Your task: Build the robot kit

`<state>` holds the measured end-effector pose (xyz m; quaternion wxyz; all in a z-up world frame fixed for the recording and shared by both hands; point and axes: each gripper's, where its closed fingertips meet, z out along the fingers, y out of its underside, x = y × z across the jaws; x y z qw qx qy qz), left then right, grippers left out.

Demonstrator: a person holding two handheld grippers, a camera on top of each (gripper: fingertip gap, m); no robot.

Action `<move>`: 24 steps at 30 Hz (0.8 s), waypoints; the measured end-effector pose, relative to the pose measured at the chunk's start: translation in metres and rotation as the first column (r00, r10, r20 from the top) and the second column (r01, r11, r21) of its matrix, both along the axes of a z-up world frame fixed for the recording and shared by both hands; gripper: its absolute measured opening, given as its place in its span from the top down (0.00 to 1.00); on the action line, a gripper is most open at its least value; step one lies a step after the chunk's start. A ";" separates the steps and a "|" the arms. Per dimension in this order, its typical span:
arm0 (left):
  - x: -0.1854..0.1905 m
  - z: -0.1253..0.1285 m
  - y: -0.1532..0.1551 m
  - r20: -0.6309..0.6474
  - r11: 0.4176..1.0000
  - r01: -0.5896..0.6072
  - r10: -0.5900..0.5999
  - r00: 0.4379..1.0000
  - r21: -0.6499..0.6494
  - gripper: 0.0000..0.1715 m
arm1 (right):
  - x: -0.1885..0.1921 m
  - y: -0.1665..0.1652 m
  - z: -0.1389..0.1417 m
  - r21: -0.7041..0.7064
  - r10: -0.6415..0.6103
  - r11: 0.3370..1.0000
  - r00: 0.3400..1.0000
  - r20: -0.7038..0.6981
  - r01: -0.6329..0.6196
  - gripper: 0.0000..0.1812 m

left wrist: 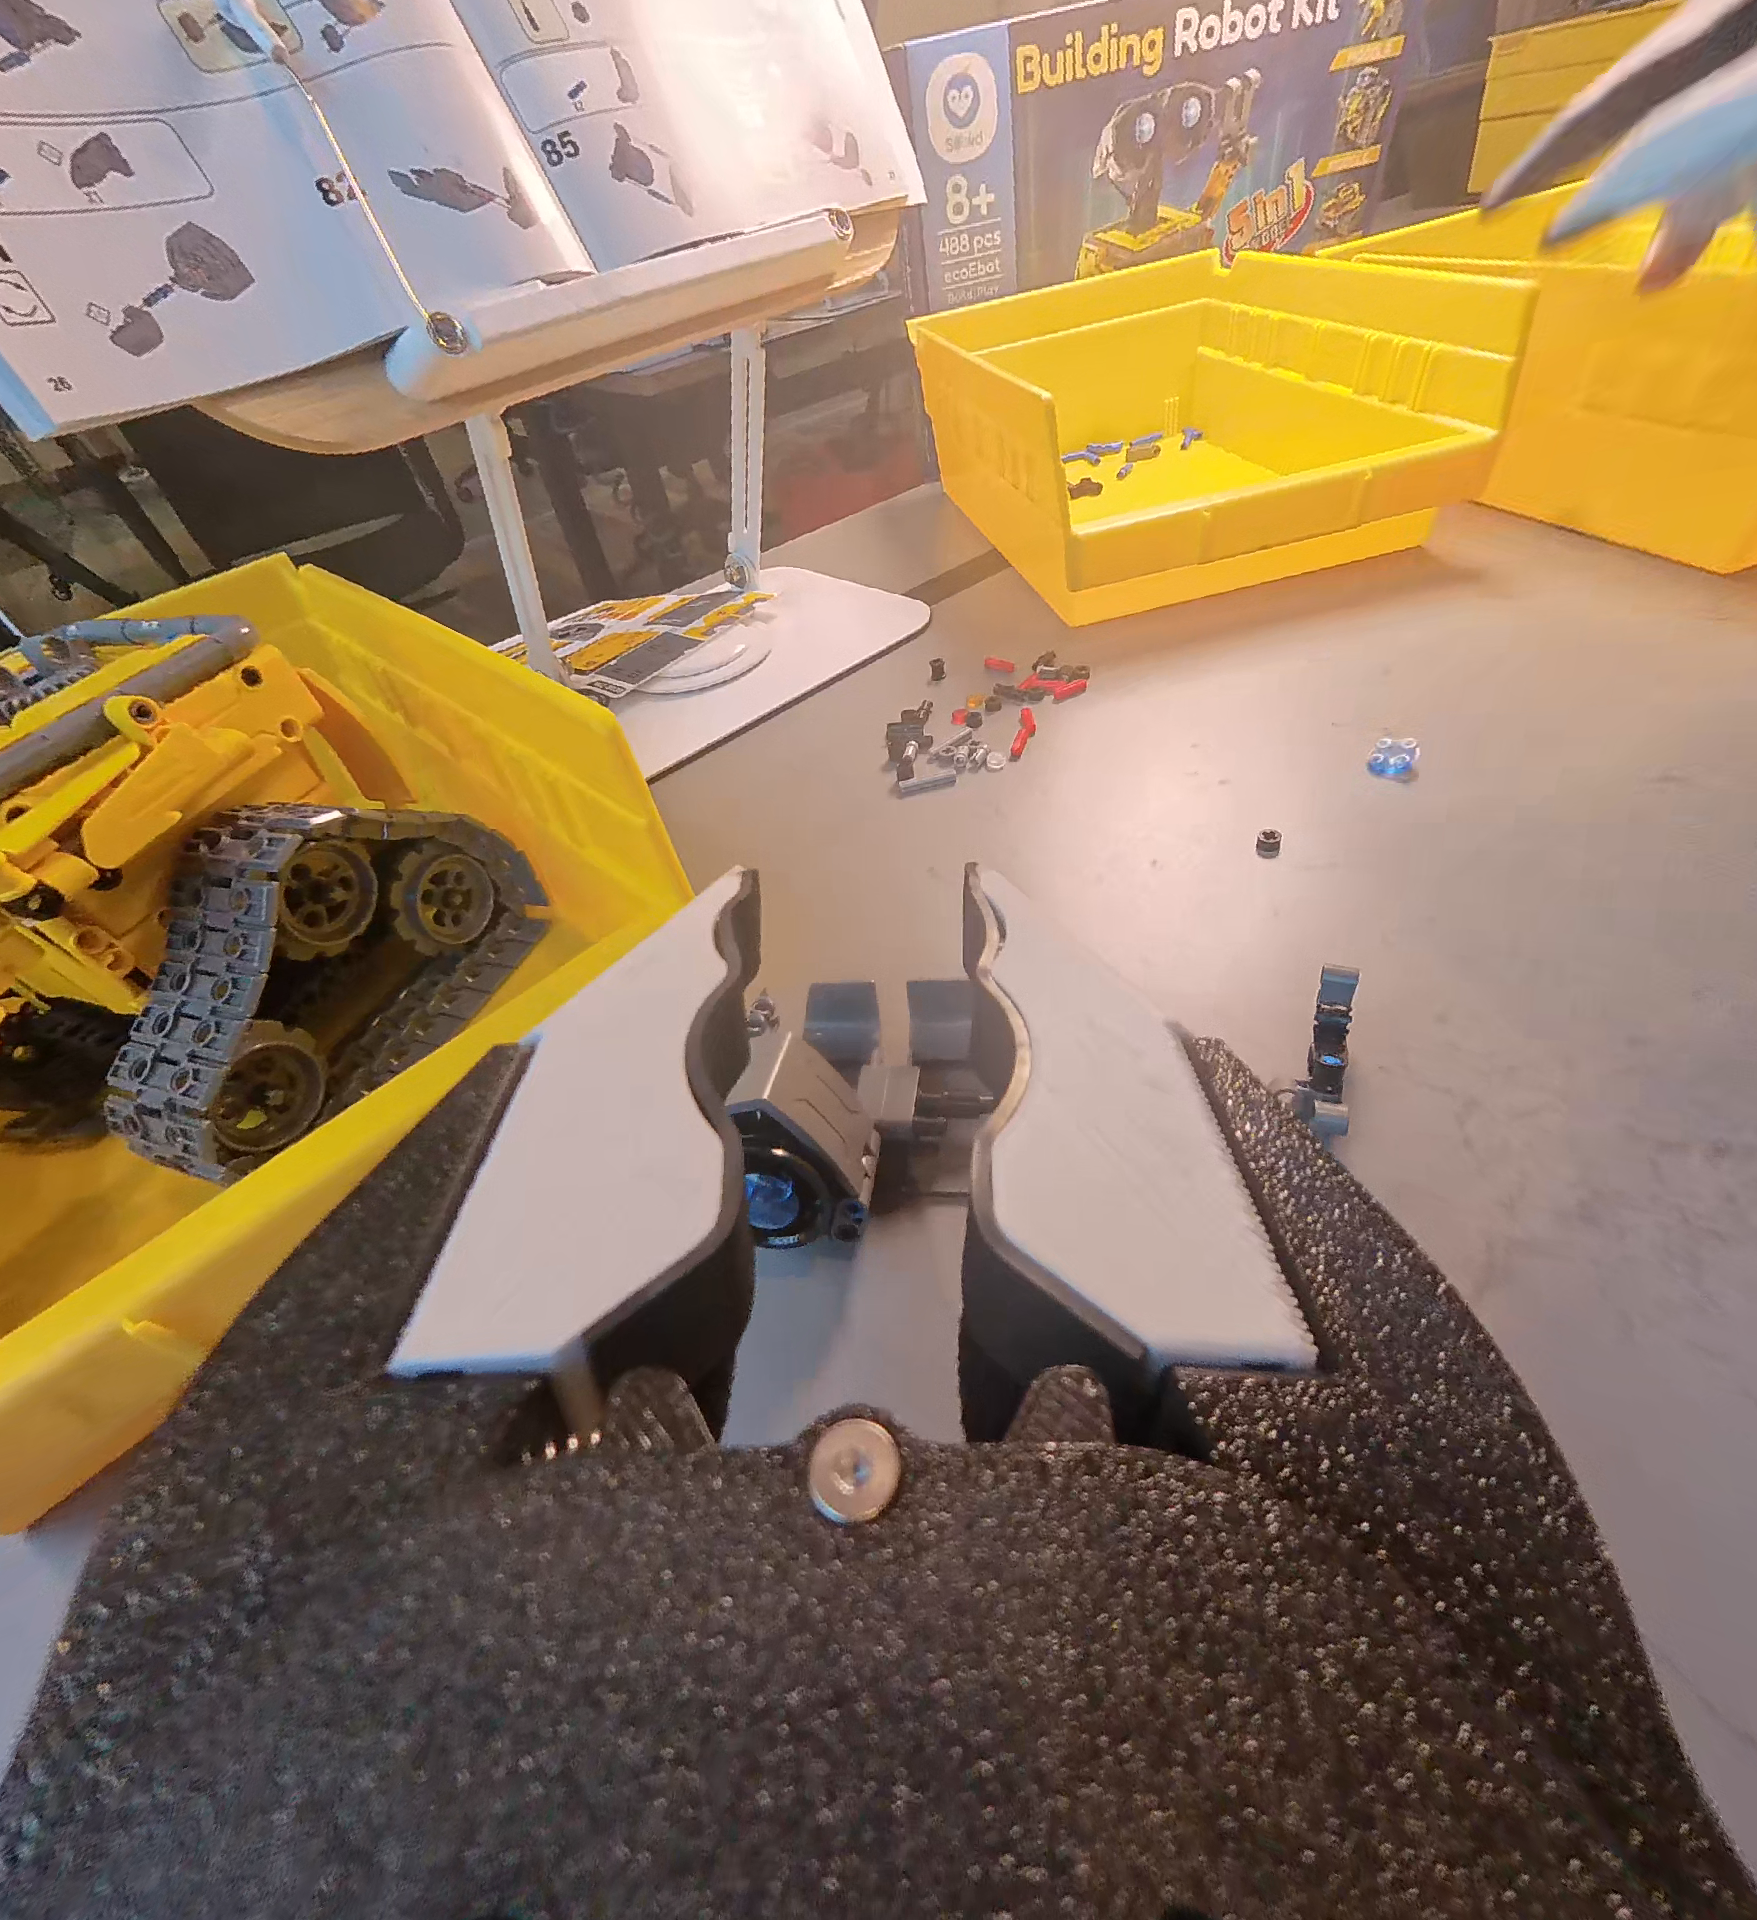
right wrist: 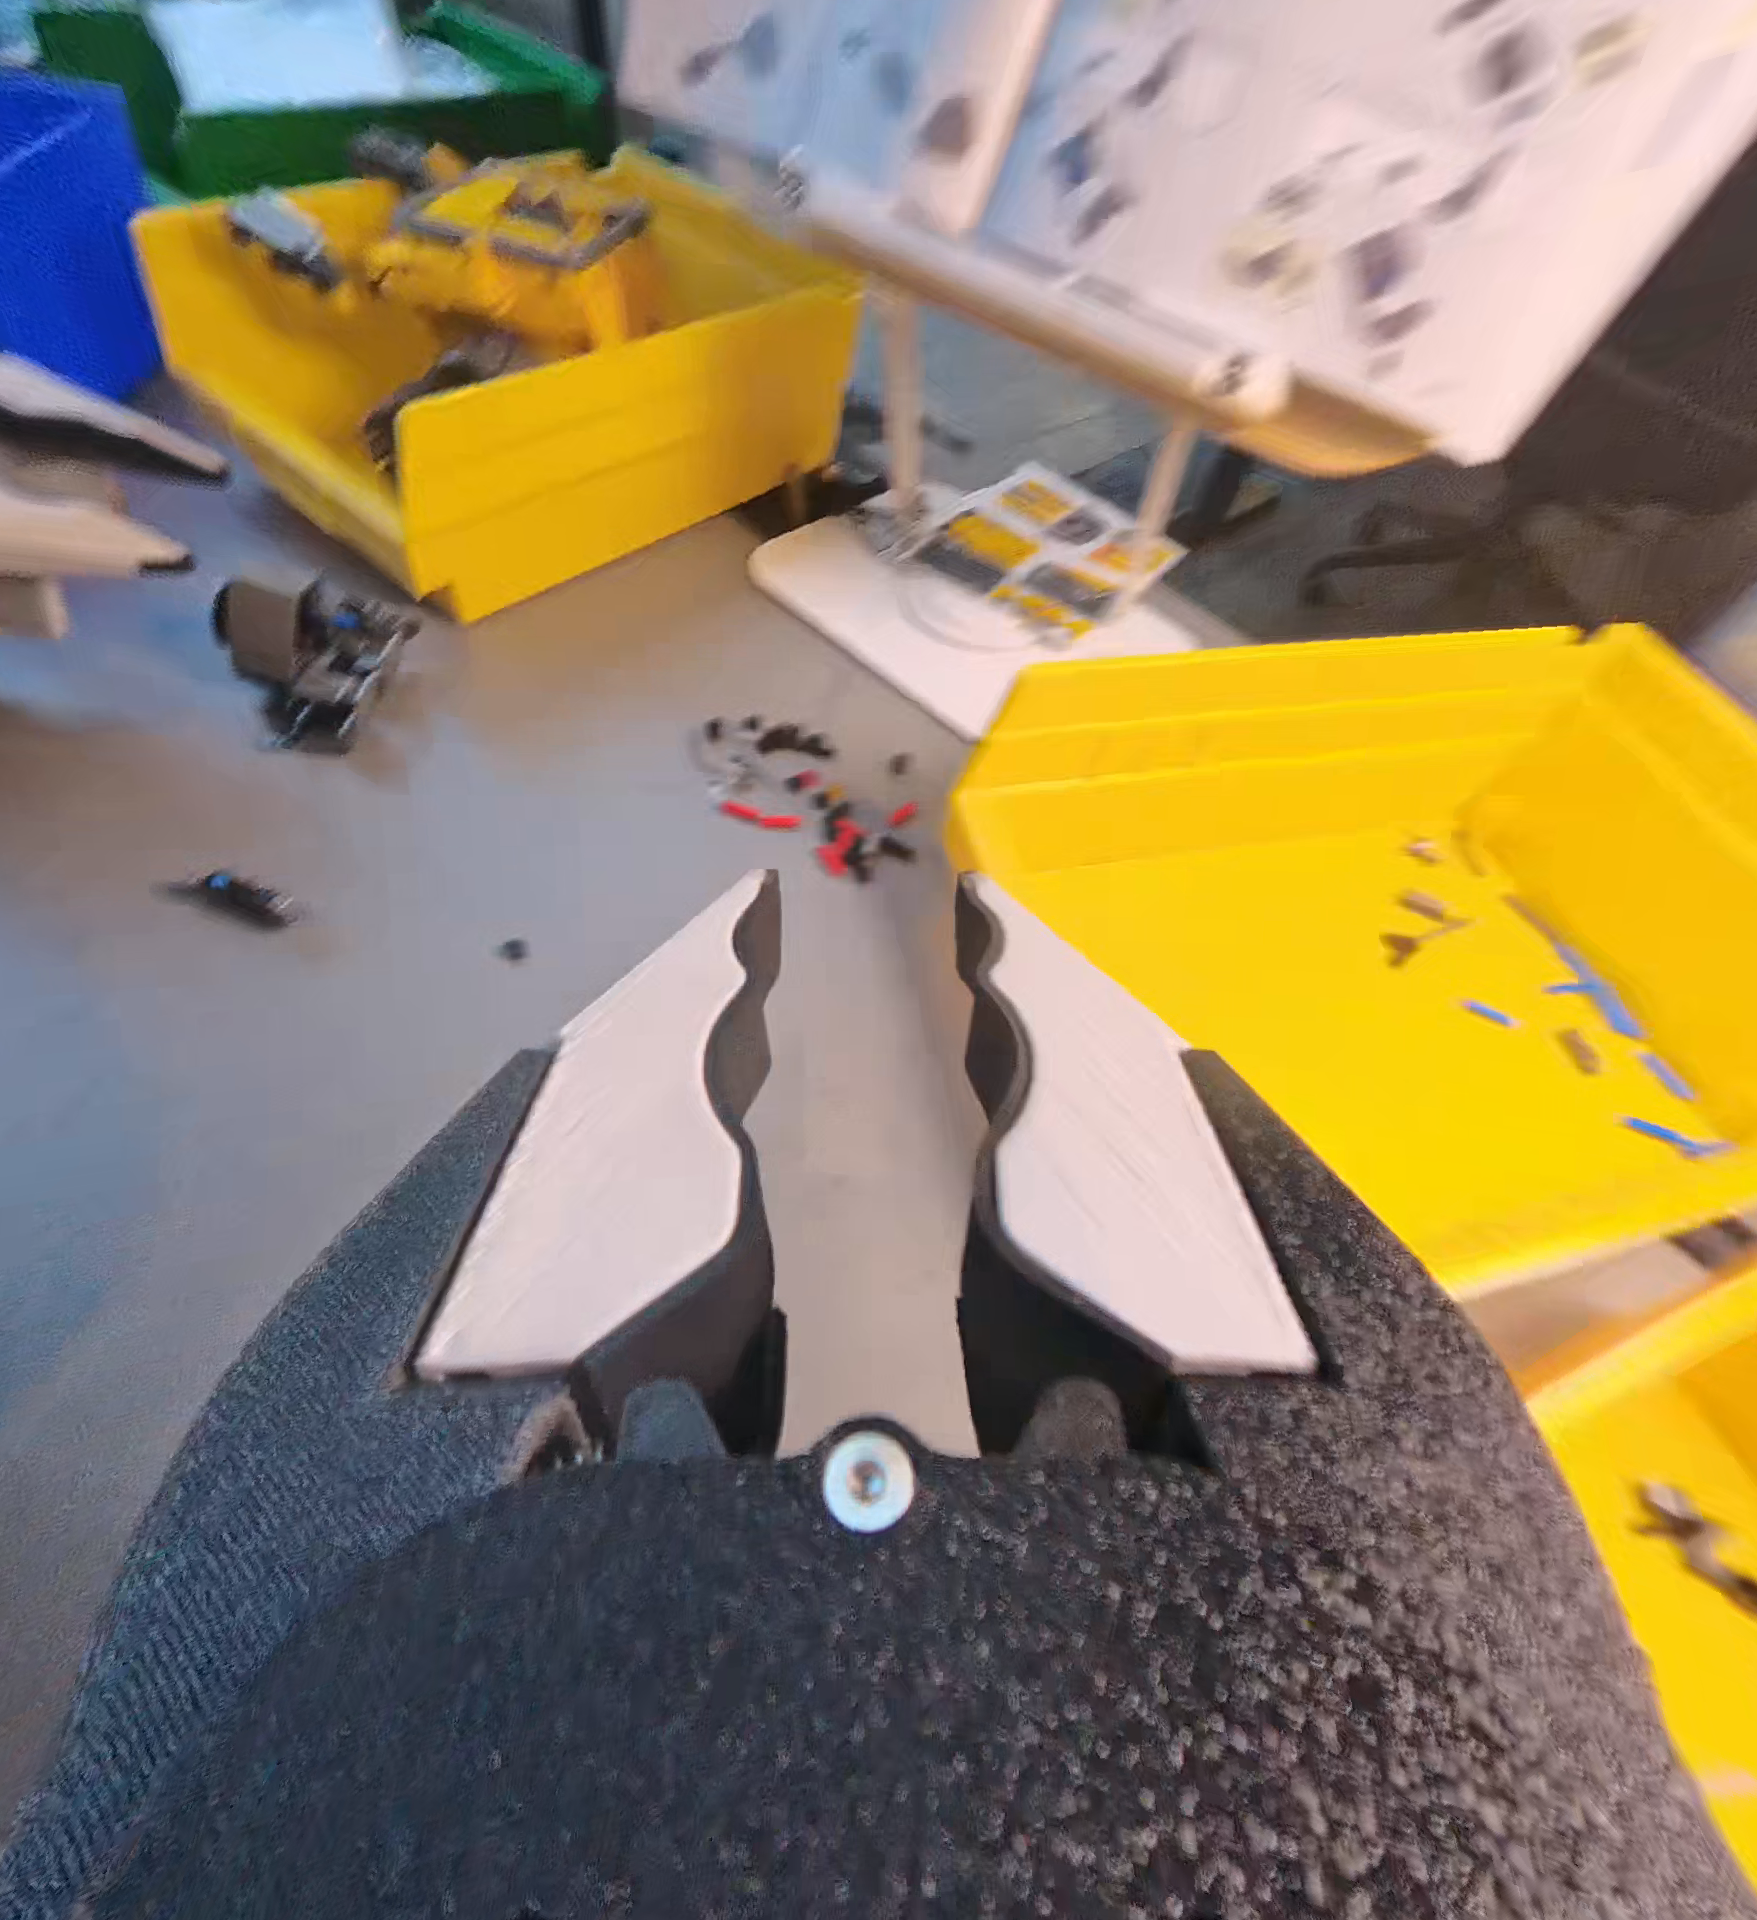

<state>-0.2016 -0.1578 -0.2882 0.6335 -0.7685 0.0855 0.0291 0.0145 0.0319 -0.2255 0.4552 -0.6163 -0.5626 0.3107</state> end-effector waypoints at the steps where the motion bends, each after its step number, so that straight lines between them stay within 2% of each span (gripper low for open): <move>1: 0.001 0.000 0.000 0.007 1.000 0.004 -0.004 1.000 0.001 0.78 | 0.023 0.029 0.023 0.008 -0.080 0.997 0.996 -0.032 0.080 0.83; 2: 0.002 0.000 0.001 0.012 1.000 0.010 -0.010 1.000 0.001 0.78 | 0.048 0.062 0.036 0.013 -0.167 0.986 0.986 -0.023 0.168 0.84; 4: 0.005 0.001 0.001 0.013 1.000 0.021 -0.021 1.000 -0.001 0.78 | 0.101 0.128 0.029 0.022 -0.330 0.944 0.938 0.106 0.329 0.86; 6: 0.007 0.001 0.001 0.009 1.000 0.031 -0.031 0.999 -0.001 0.78 | 0.143 0.172 -0.011 -0.047 -0.402 0.900 0.866 0.297 0.434 0.86; 8: 0.009 0.000 0.001 0.005 0.999 0.036 -0.036 0.999 -0.004 0.78 | 0.166 0.194 -0.059 -0.128 -0.404 0.856 0.802 0.439 0.501 0.85; 11: 0.010 0.000 0.001 0.001 0.999 0.035 -0.035 0.999 -0.005 0.78 | 0.178 0.202 -0.111 -0.180 -0.369 0.819 0.741 0.561 0.545 0.83; 13: 0.010 0.000 0.001 0.003 0.999 0.034 -0.034 0.999 -0.007 0.78 | 0.178 0.204 -0.126 -0.211 -0.353 0.803 0.730 0.585 0.557 0.83; 18: 0.009 0.000 0.000 0.007 0.999 0.033 -0.033 0.999 -0.007 0.78 | 0.178 0.203 -0.139 -0.260 -0.326 0.782 0.727 0.605 0.566 0.85; 21: 0.009 0.000 0.000 0.003 0.999 0.035 -0.035 0.999 -0.008 0.78 | 0.182 0.206 -0.144 -0.222 -0.336 0.789 0.705 0.625 0.573 0.91; 24: 0.010 -0.001 0.000 0.001 0.999 0.039 -0.039 0.999 -0.016 0.77 | 0.182 0.206 -0.143 -0.214 -0.330 0.798 0.705 0.627 0.563 0.92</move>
